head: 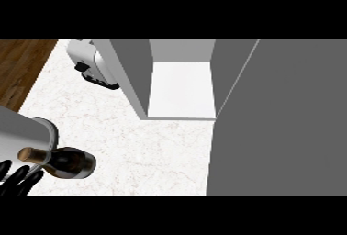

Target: Pick up the wine, place it into the cabinet and close the cabinet

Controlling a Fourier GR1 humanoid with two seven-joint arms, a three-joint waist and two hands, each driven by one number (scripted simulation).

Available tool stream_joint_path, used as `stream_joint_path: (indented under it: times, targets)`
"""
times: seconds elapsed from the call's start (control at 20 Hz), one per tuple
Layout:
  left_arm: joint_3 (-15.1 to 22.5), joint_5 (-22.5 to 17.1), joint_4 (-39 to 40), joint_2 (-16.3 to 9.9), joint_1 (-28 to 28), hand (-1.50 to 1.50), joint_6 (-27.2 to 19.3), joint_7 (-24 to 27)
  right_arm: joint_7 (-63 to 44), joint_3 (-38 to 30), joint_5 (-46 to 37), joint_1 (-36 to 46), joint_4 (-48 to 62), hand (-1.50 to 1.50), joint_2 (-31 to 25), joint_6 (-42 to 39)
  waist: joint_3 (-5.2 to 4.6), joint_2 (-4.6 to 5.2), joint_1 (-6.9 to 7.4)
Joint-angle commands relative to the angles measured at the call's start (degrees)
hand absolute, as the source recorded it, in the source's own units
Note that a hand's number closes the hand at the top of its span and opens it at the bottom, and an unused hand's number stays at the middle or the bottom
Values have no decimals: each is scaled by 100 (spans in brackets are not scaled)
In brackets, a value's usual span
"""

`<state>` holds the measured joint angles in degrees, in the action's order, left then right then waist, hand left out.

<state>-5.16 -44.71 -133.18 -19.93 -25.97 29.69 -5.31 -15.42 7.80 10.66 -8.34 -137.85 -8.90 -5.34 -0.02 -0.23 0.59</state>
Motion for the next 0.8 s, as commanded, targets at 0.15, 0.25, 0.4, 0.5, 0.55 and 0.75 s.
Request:
stream_joint_path:
  times: [0.15,0.25,0.4,0.5,0.55,0.75]
  targets:
    - [-127,-720,-1240,-69,-462,-150,-270,-273,-644,143,-10,158,-471,-150,72,246,4,-4,8]
    - [217,-366,-1451,128,-638,-150,-255,-254,-514,-18,55,363,-289,-150,87,251,7,-6,29]
    - [-112,-639,-1177,-6,-893,-150,91,-97,-766,44,114,65,-745,-150,11,226,4,-18,-1]
    - [-156,-615,-1264,17,-852,-150,2,-40,-1099,-283,291,548,-630,-150,-111,345,4,-11,21]
    - [-258,-932,-1636,-138,-975,-150,-383,-280,-827,-311,186,536,-304,-150,-99,252,13,-6,40]
    - [-248,-809,-1542,-7,-1000,-150,-545,-222,-1145,-110,49,615,-608,-150,-16,442,8,-12,16]
